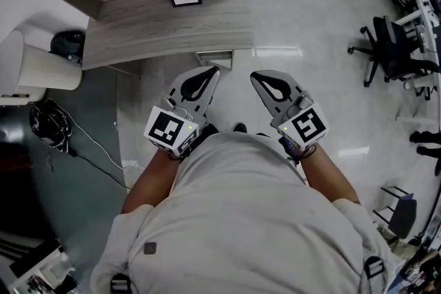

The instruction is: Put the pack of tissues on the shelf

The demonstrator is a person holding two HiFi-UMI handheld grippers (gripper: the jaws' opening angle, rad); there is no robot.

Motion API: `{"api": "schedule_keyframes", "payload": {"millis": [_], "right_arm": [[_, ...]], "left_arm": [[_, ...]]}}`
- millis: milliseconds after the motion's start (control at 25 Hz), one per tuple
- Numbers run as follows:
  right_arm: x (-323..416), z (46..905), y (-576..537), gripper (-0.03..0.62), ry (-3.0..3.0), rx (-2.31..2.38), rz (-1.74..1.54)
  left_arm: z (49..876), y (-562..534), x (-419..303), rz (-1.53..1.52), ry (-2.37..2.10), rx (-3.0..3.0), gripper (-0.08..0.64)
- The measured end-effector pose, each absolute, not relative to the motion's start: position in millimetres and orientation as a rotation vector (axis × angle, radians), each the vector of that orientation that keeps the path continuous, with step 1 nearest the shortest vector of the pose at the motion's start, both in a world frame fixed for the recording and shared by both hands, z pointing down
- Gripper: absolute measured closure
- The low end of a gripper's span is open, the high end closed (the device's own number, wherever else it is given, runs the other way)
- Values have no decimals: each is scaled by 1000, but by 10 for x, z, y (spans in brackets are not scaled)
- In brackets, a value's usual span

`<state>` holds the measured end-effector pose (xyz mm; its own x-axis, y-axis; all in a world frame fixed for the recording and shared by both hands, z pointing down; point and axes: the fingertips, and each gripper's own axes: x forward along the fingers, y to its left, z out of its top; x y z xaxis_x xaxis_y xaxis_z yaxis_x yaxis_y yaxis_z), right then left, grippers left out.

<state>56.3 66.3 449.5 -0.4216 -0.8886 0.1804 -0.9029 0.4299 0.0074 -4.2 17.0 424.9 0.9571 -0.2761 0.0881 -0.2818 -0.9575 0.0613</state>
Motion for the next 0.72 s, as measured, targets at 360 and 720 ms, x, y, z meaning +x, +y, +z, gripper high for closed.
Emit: {"api": "schedule_keyframes", "payload": {"millis": [360, 720], "right_arm": [[704, 4599, 985, 572, -2539, 1575, 180], [746, 4652, 1132, 572, -2544, 1556, 184]], "left_arm": [[4221, 310, -13, 143, -506, 3010, 545], [4313, 373, -182, 167, -580, 2981, 545]]}}
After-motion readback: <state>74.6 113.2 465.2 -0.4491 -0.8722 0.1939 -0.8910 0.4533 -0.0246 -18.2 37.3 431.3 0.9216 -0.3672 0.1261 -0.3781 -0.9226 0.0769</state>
